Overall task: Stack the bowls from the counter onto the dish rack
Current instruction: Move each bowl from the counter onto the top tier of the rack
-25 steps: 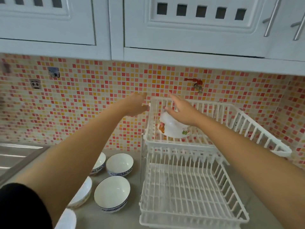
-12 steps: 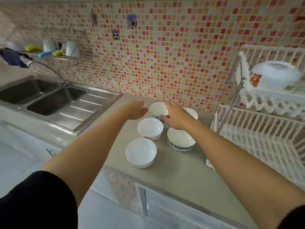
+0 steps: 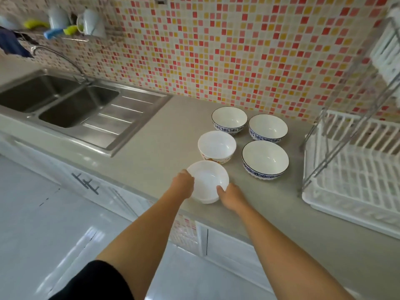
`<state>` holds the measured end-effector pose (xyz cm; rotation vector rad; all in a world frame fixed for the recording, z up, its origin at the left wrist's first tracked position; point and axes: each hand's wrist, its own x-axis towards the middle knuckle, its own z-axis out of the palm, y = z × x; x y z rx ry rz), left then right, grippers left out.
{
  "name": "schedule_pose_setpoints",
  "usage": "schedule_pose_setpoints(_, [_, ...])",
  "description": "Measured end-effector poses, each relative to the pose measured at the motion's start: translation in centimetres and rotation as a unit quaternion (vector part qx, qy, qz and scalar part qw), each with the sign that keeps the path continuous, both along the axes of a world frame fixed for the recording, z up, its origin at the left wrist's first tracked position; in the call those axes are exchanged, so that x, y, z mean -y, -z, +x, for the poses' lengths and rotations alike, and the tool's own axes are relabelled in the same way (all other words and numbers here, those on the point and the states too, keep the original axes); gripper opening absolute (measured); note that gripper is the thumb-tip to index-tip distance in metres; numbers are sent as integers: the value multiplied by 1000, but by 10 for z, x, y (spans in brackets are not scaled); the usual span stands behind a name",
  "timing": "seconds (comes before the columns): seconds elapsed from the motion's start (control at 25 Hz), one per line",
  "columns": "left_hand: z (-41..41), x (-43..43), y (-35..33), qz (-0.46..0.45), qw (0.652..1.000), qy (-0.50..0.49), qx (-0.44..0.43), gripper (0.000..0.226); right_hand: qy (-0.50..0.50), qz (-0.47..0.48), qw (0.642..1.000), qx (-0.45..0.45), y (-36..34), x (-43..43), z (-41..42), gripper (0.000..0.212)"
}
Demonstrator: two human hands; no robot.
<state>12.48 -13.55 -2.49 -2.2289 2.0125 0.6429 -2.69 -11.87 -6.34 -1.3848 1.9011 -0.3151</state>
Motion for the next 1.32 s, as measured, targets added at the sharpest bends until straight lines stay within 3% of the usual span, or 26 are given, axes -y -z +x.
schedule_pose_setpoints(0.2, [5,-5,-6,15,1000,5,11,62,40,-41,998,30,-1,-2,5,38])
schedule_pose_setpoints(0.4, [14,7,-71,-54,995,-24,-83,43,31,-127,987,94,-66,-1,6,15])
schedule_pose_setpoints(0.52, [8,18,-144,-144,981,-2,-134,35,32,-221,969,109,-129,10,-1,31])
schedule_pose_setpoints(0.72, [-42,16,-262,-335,920,77,-190,35,57,-399,912,79,-247,20,-50,39])
schedule_pose_setpoints(0.92, [-121,10,-335,-425,848,143,-283,37,90,-492,865,35,-336,4,-139,39])
schedule_pose_setpoints(1.0, [-156,10,-346,-443,824,173,-310,39,103,-511,852,40,-358,-9,-177,37])
schedule_pose_setpoints(1.12, [-212,5,-354,-443,795,221,-351,36,155,-470,868,46,-379,-32,-237,38])
schedule_pose_setpoints(1.2, [-246,1,-357,-433,780,251,-375,35,175,-450,876,-4,-382,-46,-276,35])
schedule_pose_setpoints(1.32, [-283,0,-361,-375,780,286,-412,48,147,-499,849,-95,-382,-58,-321,26])
